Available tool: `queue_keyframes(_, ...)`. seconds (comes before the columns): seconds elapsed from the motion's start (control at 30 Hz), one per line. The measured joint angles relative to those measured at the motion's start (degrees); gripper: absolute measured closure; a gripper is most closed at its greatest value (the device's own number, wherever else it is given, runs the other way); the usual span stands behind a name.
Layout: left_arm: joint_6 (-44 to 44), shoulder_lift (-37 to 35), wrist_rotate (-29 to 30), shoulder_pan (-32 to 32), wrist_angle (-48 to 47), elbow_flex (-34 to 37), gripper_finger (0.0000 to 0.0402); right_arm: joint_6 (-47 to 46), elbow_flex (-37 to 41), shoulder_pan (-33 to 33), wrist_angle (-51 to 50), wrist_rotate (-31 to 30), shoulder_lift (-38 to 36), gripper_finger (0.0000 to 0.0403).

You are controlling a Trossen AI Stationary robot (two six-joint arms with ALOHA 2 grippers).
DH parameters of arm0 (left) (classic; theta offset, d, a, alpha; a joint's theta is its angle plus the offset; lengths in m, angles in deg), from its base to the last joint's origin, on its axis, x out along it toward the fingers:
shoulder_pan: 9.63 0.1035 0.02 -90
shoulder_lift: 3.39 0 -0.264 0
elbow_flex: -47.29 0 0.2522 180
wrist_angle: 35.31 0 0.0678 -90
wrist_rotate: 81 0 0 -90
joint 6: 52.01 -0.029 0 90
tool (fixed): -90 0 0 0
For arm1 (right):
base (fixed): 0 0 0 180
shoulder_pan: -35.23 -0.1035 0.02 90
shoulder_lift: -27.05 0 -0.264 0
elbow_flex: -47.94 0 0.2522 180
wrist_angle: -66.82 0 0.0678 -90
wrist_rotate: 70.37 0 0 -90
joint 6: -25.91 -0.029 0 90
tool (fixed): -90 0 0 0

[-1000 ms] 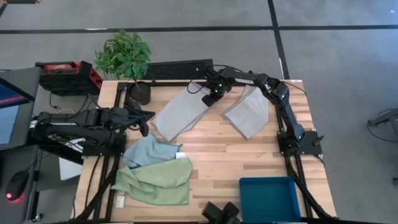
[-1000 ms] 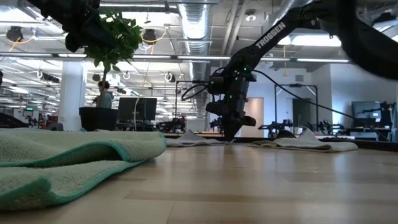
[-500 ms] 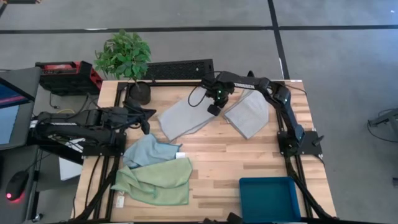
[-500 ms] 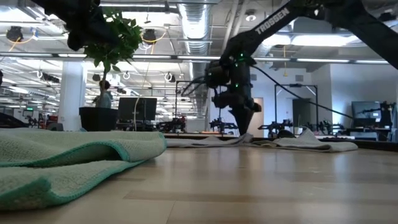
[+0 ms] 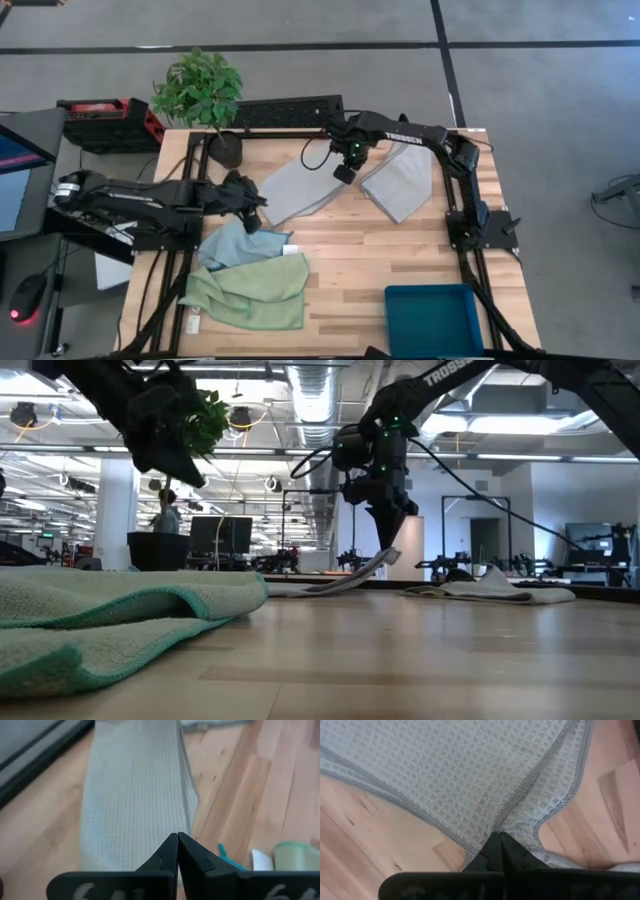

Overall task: Fold microfiber towels
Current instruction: Fold the left gray microfiber towel

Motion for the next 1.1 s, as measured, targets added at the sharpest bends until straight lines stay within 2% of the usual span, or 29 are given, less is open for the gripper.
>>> queue_keyframes(0.2, 1.30, 5.63, -1.73, 0.00, 0.03, -0.01, 0.0395, -0.04, 0.00, -0.01, 0.25, 0.00, -0.02, 0.0403)
queue_keyframes(0.4, 2.51, 11.49, -3.18, 0.00, 0.02, 0.00, 0.0346, -0.90, 0.00, -0.12, 1.10, 0.02, 0.00, 0.0403)
queue_keyframes(0.6, -9.05, 17.88, -5.62, -0.02, 0.70, -0.01, 0.0307, -0.93, 0.00, -0.12, 1.47, 0.02, 0.00, 0.0403)
queue_keyframes(0.9, -15.17, 28.52, -6.91, -0.02, 9.90, -0.01, 0.0305, -1.05, 0.00, -0.10, 2.17, 0.04, 0.00, 0.0402)
queue_keyframes(1.1, -15.68, 32.38, -6.84, -0.02, 11.24, -0.02, 0.0305, -1.04, 0.00, -0.10, 2.31, 0.04, 0.02, 0.0402)
